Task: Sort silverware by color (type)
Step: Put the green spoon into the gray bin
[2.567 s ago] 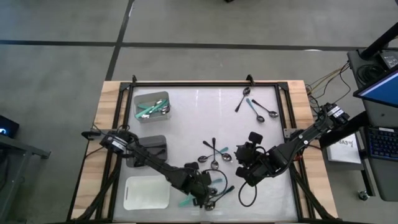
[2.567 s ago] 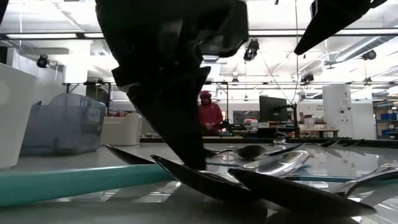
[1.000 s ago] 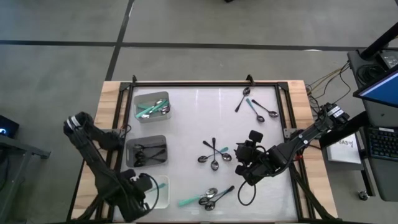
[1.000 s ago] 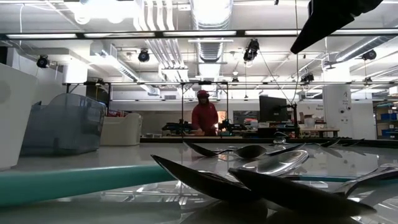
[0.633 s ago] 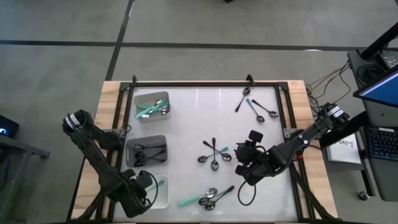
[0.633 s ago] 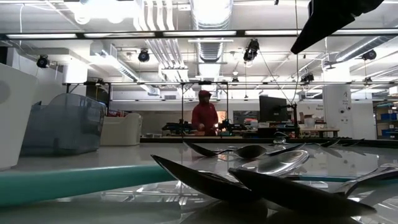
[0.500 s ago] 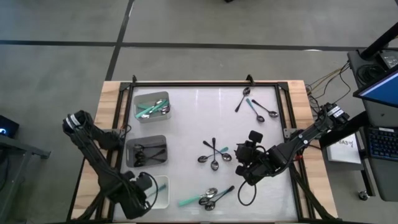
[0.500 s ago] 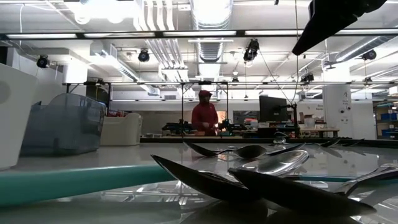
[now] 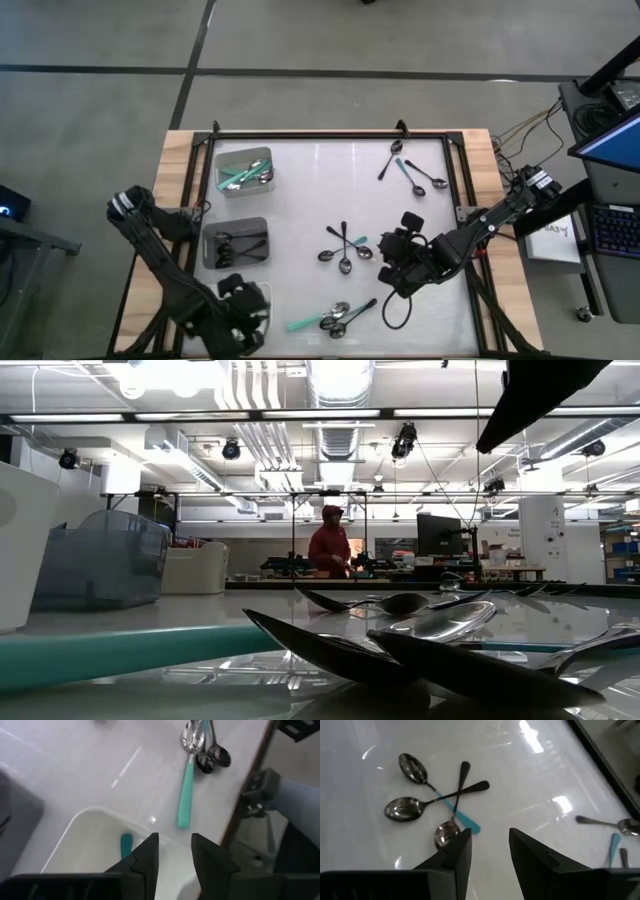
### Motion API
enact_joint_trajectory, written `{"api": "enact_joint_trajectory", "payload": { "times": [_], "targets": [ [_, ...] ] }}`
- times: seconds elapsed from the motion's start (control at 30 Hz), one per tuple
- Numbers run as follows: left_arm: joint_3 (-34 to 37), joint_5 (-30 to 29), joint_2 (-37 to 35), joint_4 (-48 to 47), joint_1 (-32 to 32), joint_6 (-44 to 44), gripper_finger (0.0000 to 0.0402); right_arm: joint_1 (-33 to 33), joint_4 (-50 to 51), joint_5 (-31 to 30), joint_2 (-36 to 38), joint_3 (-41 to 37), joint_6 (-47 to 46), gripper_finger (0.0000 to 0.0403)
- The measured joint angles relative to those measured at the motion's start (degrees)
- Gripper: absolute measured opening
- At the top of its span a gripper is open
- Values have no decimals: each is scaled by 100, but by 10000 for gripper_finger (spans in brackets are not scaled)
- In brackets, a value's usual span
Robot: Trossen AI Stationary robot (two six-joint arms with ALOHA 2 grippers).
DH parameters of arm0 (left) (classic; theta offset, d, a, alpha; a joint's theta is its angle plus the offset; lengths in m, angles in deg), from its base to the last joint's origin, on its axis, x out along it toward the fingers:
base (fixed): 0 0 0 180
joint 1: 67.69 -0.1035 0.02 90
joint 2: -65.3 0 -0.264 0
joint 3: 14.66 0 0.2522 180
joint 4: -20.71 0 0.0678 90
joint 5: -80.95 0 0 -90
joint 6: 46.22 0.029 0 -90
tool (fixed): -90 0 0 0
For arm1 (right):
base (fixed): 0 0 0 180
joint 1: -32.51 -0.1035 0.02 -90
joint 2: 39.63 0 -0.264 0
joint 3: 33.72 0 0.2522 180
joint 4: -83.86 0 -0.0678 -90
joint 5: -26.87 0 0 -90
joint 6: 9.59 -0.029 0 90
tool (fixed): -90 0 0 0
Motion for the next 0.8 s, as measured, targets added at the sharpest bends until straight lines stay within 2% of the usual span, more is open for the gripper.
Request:
{"api": "enact_joint_trajectory", "payload": {
  "times": [0.17,0.33,0.57,0.8],
  "targets": [
    [-415,10,731,577,-313,903,97,0,-6,118,0,0,-27,123],
    [-1320,560,1628,443,-531,1909,97,0,1,393,0,0,-15,123],
    [-2632,758,2660,-121,-630,2417,97,-3,17,397,0,0,-30,123],
    [-3667,782,3540,-817,-632,2408,97,-4,11,395,0,-2,-33,123]
  ]
}}
